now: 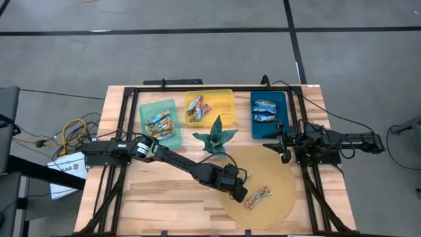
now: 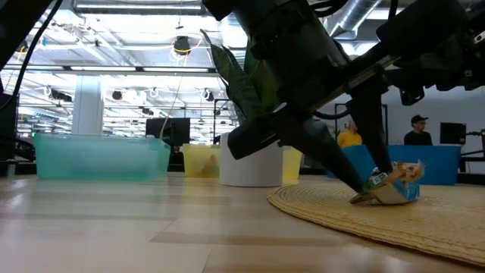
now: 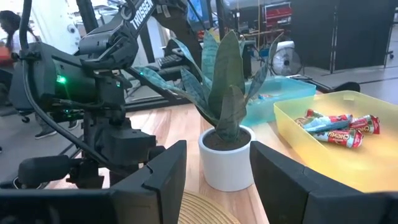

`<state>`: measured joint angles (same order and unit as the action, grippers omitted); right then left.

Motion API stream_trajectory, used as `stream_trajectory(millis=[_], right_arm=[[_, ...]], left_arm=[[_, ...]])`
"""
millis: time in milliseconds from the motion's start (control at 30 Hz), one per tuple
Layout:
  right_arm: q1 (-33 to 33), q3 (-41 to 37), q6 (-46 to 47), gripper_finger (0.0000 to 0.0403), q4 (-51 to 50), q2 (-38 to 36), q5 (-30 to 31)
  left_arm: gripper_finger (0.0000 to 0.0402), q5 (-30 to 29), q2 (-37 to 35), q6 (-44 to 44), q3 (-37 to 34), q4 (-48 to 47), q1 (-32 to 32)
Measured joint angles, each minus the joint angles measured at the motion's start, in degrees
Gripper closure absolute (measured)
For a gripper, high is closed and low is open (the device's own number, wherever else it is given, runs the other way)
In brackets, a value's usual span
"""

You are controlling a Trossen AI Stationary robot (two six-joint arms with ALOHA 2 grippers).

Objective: Pick and place Granola Bars by type
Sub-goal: Put the orange granola bar into the green bin

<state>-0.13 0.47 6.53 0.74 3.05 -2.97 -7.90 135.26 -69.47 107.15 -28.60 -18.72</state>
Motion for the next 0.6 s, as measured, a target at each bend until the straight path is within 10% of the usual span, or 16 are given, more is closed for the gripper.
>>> stream_trajectory(millis=[267,600], right_arm=[[0.0,0.0,0.0,0.0234,-0.1,0.0,0.0],[0.0,0.0,0.0,0.0234,-0.1,0.0,0.0]], left_arm=[[0.0392,0.0,-0.3,0.9,0.1,0.1,0.0],[0.0401,2.5,-0.3,4.7,0.1,0.0,0.0]])
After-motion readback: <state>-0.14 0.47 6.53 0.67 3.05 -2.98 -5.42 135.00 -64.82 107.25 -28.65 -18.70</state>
